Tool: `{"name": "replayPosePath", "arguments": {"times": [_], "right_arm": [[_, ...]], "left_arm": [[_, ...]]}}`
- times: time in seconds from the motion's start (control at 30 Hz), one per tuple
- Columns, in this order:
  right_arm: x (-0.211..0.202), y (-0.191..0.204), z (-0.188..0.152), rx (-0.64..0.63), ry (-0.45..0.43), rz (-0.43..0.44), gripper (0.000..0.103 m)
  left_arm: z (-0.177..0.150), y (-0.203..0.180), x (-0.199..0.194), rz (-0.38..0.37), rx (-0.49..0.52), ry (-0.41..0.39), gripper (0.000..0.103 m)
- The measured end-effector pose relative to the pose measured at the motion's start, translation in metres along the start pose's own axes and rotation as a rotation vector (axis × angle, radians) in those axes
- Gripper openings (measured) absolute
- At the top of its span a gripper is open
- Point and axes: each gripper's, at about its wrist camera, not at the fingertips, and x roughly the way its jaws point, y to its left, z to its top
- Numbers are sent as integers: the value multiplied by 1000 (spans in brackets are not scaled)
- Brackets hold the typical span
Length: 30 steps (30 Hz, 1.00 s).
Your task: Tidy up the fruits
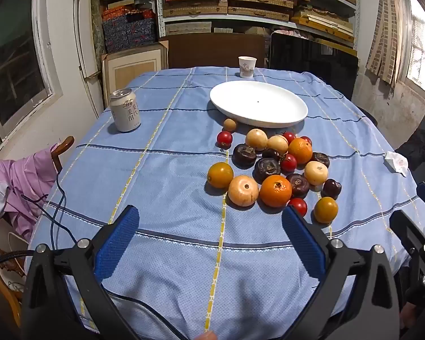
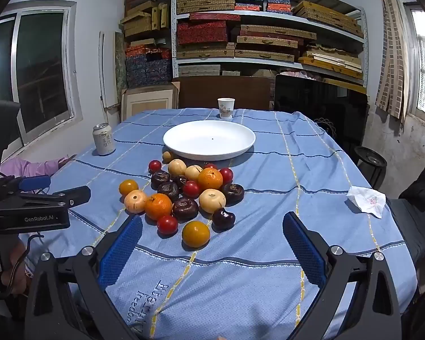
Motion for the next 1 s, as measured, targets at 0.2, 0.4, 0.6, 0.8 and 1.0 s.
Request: {"name": "replayPosePath", "arguments": {"times": [0.2, 0.4, 0.6, 0.8, 1.0], "right_arm": [[1, 0, -1, -4, 3, 1, 100], [1, 0, -2, -7, 5, -1, 100], [2, 2, -3, -11, 8, 1, 100], [4, 4, -4, -16, 14, -2, 100], [5, 4, -3, -20, 18, -3, 100]], "left_arm": [[0, 0, 0, 1, 1, 5, 99], [0, 0, -1, 1, 0, 5, 99], [0, 0, 0, 0, -1, 8, 99], [0, 0, 0, 0, 0, 9, 99], [0, 0, 0, 0, -1, 11, 99]]}}
